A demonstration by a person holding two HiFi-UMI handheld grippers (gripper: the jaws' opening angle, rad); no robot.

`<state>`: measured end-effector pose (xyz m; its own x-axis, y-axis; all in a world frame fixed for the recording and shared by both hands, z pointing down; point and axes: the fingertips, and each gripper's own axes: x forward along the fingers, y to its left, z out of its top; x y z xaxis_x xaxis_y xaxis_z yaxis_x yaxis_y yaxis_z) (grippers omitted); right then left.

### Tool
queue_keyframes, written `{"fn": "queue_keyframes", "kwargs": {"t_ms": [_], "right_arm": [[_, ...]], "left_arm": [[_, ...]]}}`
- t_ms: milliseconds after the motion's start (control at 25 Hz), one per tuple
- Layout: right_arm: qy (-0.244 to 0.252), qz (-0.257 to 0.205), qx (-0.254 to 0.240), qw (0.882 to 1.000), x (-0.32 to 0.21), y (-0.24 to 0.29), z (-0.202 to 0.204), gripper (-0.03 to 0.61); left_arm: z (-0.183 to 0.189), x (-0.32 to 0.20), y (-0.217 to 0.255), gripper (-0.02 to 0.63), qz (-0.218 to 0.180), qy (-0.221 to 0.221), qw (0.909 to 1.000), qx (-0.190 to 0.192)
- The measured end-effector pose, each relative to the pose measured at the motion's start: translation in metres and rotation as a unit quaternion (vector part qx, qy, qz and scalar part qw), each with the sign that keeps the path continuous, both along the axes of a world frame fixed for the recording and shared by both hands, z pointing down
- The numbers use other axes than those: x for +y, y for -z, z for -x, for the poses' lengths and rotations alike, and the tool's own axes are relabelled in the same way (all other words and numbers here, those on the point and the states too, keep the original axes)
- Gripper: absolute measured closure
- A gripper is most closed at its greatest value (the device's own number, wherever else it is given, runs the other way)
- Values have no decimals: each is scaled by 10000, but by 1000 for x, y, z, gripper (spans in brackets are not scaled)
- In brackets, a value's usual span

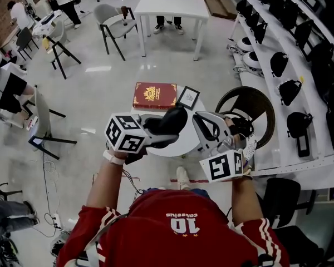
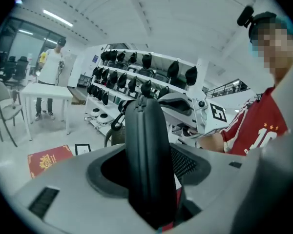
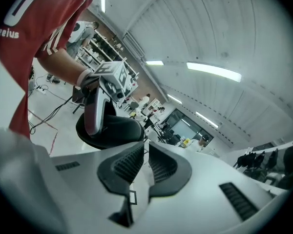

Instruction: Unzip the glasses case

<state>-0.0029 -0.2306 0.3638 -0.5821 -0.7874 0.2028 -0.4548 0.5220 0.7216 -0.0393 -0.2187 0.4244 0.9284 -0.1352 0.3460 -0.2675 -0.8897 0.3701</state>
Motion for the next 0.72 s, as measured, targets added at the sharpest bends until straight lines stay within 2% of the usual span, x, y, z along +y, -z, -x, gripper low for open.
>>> {"fn": "queue_keyframes", "kwargs": {"t_ms": [280, 520, 720], "right_arm": [[5, 480, -1147, 9922, -16, 5, -14, 558], [143, 740, -2195, 9727, -26, 17, -30, 558], [181, 896, -2255, 9699, -35, 9, -43, 558]], "left_arm": [[1, -28, -5, 357, 432, 679, 9916, 1013], [-1, -52, -22, 356, 792, 1240, 9773, 1522], [-5, -73, -49, 356, 1149, 1679, 9620, 1820]]}}
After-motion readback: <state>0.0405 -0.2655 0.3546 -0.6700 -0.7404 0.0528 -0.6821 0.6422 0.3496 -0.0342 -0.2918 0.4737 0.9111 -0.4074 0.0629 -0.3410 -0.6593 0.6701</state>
